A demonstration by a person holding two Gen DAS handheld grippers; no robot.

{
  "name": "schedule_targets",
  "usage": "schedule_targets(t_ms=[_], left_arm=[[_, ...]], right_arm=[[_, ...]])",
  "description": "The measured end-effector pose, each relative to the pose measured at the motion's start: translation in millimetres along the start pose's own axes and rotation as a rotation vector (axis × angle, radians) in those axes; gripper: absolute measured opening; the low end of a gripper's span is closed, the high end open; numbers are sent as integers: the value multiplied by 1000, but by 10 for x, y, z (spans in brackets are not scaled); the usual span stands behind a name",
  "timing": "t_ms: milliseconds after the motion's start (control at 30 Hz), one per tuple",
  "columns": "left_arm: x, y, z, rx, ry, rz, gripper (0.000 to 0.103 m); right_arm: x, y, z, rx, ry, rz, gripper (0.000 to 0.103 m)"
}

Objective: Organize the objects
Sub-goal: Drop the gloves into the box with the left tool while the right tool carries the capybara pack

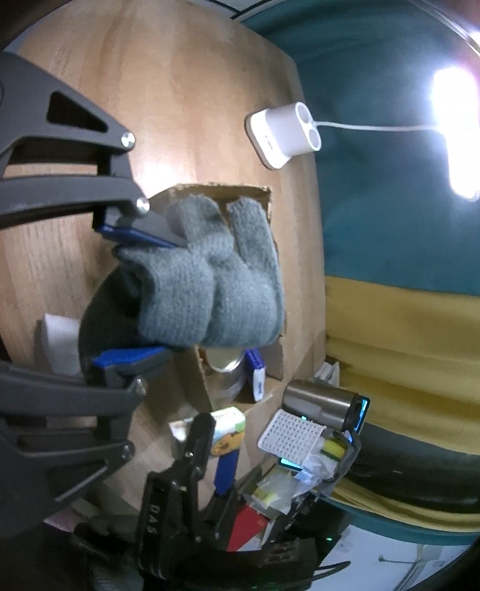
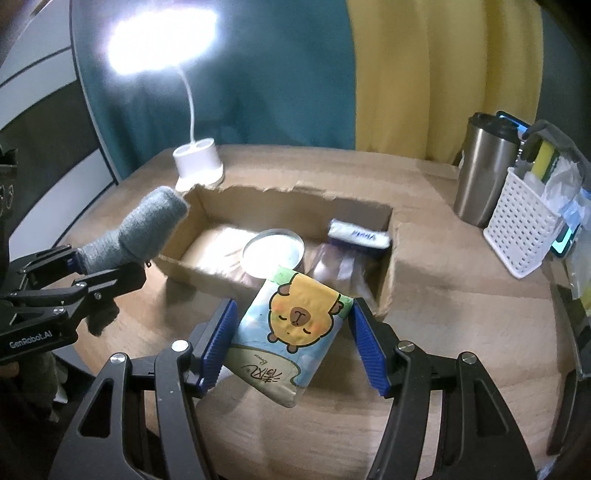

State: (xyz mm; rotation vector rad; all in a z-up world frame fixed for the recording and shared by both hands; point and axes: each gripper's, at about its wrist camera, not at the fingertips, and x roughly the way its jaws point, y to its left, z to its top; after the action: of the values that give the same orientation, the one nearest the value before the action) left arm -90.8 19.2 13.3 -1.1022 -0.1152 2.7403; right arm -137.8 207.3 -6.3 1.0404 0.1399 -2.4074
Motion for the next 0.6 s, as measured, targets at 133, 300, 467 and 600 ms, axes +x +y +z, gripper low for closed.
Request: schedule_targets(t_ms=[133, 300, 467, 600], left_arm=[[52, 13, 77, -12, -3, 10, 46], [150, 58, 144, -41, 7, 11, 46], [254, 79, 191, -66, 23, -13, 46], [363, 142, 223, -90, 41, -21, 46]], right_arm=[[-11, -93, 63, 8, -14, -7, 66], [18, -138, 169, 2, -19, -1, 66], [61, -144, 244, -11, -17, 10, 66], [114, -161, 296, -9, -14, 20, 66]])
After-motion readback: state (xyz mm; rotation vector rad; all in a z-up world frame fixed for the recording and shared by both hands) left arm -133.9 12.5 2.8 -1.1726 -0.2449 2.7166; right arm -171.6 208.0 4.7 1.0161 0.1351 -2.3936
